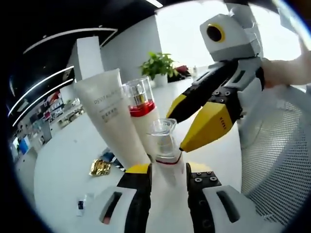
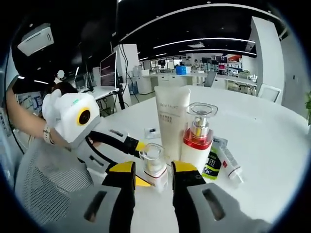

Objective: Arrange the skincare products in the storage area until every visible bottle or jar stands upright without overlapping.

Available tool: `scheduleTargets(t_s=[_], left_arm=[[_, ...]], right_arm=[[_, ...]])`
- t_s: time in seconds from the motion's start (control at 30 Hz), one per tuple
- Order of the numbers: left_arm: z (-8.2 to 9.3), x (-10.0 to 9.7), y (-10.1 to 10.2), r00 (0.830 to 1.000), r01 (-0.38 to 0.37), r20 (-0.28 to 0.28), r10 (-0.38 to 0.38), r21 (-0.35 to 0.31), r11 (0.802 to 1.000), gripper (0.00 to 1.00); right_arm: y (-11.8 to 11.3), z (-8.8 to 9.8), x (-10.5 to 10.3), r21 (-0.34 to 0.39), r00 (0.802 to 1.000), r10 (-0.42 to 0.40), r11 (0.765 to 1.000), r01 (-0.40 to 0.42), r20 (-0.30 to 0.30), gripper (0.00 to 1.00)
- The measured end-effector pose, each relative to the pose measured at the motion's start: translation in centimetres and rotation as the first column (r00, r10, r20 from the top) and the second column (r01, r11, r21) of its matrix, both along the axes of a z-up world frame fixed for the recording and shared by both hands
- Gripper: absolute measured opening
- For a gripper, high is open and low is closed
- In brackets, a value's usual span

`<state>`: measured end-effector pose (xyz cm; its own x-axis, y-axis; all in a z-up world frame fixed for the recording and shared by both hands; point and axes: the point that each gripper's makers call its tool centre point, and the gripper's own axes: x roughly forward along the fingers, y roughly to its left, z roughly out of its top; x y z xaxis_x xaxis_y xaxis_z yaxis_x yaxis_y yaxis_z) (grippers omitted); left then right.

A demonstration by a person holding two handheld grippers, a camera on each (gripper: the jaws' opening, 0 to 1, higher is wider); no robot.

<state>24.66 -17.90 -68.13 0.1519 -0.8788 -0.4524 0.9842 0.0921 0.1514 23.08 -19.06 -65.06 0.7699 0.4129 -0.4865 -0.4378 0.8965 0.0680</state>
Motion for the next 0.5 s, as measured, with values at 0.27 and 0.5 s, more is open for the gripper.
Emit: scheduleTargets(t_s=[0.27,0.5], left_arm=[[-1.0,0.2,0.8,0.999,-0.026,-0.02,0.027,0.071,0.997,0.14],[-1.7,-0.3,0.2,1.0,0.016,-0.002,-0.016,0.132,0.991,0.08]], right_arm=[[-0.1,-2.7,0.3,-0.071,0.992,0.08,0.994,-0.087,-0.101,0.17],[0.2,-3.6,1.0,-0.113,0.986,0.109,0.986,-0.123,-0.125,0.15]])
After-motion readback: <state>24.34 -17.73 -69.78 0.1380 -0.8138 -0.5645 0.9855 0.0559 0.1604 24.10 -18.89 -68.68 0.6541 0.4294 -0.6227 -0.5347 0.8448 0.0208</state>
